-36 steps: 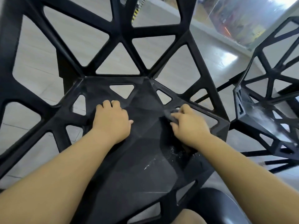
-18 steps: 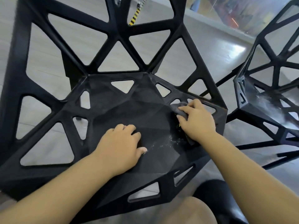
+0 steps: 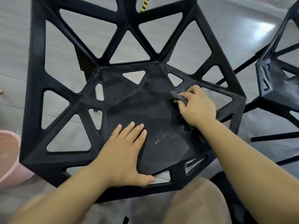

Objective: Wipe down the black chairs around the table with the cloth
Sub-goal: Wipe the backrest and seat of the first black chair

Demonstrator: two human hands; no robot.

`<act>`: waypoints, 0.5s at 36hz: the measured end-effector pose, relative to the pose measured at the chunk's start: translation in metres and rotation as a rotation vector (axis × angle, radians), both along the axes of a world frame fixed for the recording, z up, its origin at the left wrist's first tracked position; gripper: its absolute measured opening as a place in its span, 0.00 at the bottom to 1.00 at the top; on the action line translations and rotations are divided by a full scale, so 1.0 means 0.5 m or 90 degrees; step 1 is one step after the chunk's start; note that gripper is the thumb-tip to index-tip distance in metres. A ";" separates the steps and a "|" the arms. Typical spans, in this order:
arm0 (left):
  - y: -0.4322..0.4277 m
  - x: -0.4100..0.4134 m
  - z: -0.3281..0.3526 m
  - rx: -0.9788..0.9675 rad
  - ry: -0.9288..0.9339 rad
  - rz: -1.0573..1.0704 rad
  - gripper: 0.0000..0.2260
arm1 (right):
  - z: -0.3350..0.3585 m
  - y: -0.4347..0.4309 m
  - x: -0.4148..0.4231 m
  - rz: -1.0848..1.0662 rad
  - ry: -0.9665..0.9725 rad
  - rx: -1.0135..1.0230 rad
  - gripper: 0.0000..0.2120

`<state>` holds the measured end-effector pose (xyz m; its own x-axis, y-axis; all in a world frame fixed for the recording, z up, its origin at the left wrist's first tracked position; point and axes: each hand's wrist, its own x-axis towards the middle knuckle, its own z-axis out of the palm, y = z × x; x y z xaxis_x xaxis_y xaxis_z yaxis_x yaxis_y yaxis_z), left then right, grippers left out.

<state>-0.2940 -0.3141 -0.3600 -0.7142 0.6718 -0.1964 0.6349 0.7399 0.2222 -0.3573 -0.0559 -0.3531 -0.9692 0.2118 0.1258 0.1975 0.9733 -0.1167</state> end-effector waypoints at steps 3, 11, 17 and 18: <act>0.009 -0.006 0.004 -0.007 0.003 0.005 0.55 | -0.002 -0.011 -0.021 -0.005 -0.005 0.018 0.15; -0.014 -0.077 0.005 -0.026 0.005 0.005 0.56 | 0.006 -0.033 -0.079 -0.007 -0.024 -0.004 0.16; -0.040 -0.134 0.006 0.019 -0.023 0.026 0.55 | 0.036 -0.051 -0.105 0.119 -0.126 -0.039 0.16; -0.042 -0.141 0.006 0.027 -0.040 0.029 0.55 | 0.043 -0.046 -0.103 0.150 -0.138 -0.037 0.16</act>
<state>-0.3643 -0.3349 -0.3569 -0.7317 0.6471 -0.2140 0.5839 0.7571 0.2928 -0.4090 -0.0791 -0.3315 -0.9953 -0.0215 -0.0940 -0.0069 0.9881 -0.1536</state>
